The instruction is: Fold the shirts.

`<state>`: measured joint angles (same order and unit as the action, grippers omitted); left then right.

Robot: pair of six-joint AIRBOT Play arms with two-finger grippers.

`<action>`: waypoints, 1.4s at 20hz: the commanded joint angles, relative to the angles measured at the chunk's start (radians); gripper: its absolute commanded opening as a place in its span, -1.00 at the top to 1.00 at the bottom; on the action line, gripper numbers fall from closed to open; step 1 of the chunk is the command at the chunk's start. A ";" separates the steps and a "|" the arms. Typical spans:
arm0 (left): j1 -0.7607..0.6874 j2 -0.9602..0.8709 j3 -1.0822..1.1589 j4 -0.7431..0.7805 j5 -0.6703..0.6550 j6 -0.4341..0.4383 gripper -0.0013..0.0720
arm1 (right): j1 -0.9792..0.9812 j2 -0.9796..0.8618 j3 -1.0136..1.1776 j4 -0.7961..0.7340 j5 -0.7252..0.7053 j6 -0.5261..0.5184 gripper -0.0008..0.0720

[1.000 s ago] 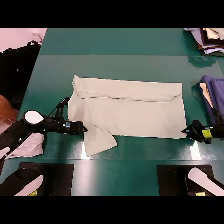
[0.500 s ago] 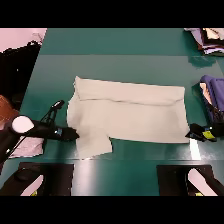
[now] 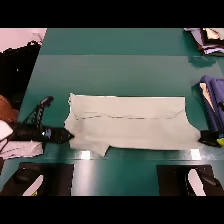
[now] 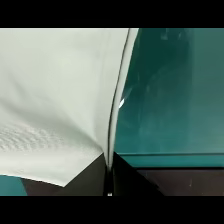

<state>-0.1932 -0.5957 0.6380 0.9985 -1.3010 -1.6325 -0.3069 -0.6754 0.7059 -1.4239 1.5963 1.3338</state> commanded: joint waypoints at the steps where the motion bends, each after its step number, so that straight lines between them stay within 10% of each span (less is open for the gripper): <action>1: 0.001 -0.171 0.141 0.044 0.125 0.078 0.89 | 0.003 -0.091 0.119 0.047 -0.038 0.011 0.94; 13: 0.013 -0.781 0.544 0.091 0.388 0.121 0.87 | 0.076 -0.805 0.587 0.348 -0.183 0.011 0.92; 15: 0.013 -0.781 0.552 0.092 0.418 0.107 -0.60 | 0.066 -0.871 0.654 0.417 -0.179 0.011 -0.11; 16: 0.013 -0.781 0.562 0.096 0.423 0.094 -0.80 | 0.055 -0.895 0.683 0.445 -0.167 0.010 -0.33; 19: 0.013 -0.780 0.631 0.109 0.380 0.095 -0.80 | 0.013 -0.912 0.718 0.461 -0.117 -0.059 -0.33; 23: 0.013 -0.781 0.709 0.102 0.256 0.148 0.90 | -0.091 -0.911 0.696 0.457 -0.042 -0.144 -0.32; 28: 0.012 -0.782 0.705 0.059 0.204 0.148 0.89 | -0.194 -0.946 0.525 0.467 -0.071 -0.214 -0.75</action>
<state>-0.1795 -1.3766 1.3361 1.0828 -1.0561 -1.4940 -0.4503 -1.5978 1.3052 -0.9707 1.5272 1.1732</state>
